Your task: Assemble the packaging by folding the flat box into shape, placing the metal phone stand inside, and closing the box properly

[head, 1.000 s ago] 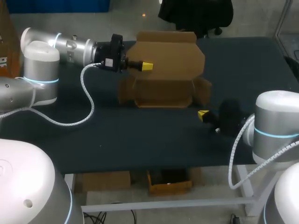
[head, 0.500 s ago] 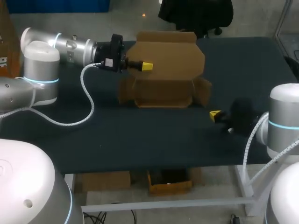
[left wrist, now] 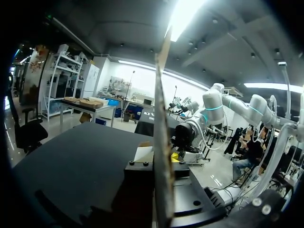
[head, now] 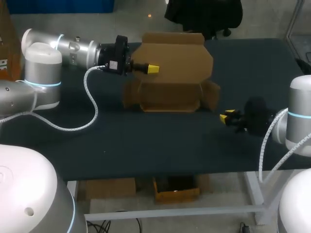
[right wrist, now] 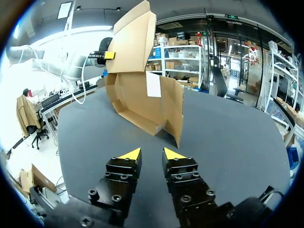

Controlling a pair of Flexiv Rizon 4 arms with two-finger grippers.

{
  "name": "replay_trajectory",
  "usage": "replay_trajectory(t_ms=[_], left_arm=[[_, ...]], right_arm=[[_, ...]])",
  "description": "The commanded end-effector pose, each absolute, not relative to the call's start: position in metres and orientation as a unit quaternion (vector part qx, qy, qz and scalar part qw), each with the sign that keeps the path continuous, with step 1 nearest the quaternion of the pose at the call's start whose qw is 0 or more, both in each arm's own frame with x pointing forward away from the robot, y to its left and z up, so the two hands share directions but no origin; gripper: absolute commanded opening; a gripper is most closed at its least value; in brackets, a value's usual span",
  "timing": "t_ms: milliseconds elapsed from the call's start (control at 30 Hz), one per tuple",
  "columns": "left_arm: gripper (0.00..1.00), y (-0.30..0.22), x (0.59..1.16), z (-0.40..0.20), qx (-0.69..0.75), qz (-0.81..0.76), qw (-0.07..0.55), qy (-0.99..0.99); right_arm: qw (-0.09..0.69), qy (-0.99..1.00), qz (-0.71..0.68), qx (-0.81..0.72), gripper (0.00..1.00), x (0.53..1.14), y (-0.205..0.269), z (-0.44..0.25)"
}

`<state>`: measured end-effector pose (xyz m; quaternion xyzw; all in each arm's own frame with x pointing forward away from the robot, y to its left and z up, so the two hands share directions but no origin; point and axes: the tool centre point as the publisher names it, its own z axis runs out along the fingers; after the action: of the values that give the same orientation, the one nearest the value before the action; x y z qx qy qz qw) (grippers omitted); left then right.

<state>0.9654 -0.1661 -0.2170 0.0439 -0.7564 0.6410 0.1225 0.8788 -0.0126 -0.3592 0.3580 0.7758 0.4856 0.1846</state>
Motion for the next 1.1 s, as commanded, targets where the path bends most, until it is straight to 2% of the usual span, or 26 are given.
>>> replay_trajectory(t_ms=[33,500,1100], left_arm=[[0.00,-0.167,0.967,-0.220,0.042,0.641,0.125,-0.756],[0.00,-0.167,0.967,-0.220,0.042,0.641,0.125,-0.756],[0.00,-0.167,0.967,-0.220,0.042,0.641,0.125,-0.756]], right_arm=[[0.182,0.779,0.482,0.357,0.29,0.886,-0.013,-0.360],[0.200,0.791,0.467,0.341,0.35,0.914,-0.020,-0.365],[0.204,0.787,0.478,0.333,0.33,0.939,-0.008,-0.376]])
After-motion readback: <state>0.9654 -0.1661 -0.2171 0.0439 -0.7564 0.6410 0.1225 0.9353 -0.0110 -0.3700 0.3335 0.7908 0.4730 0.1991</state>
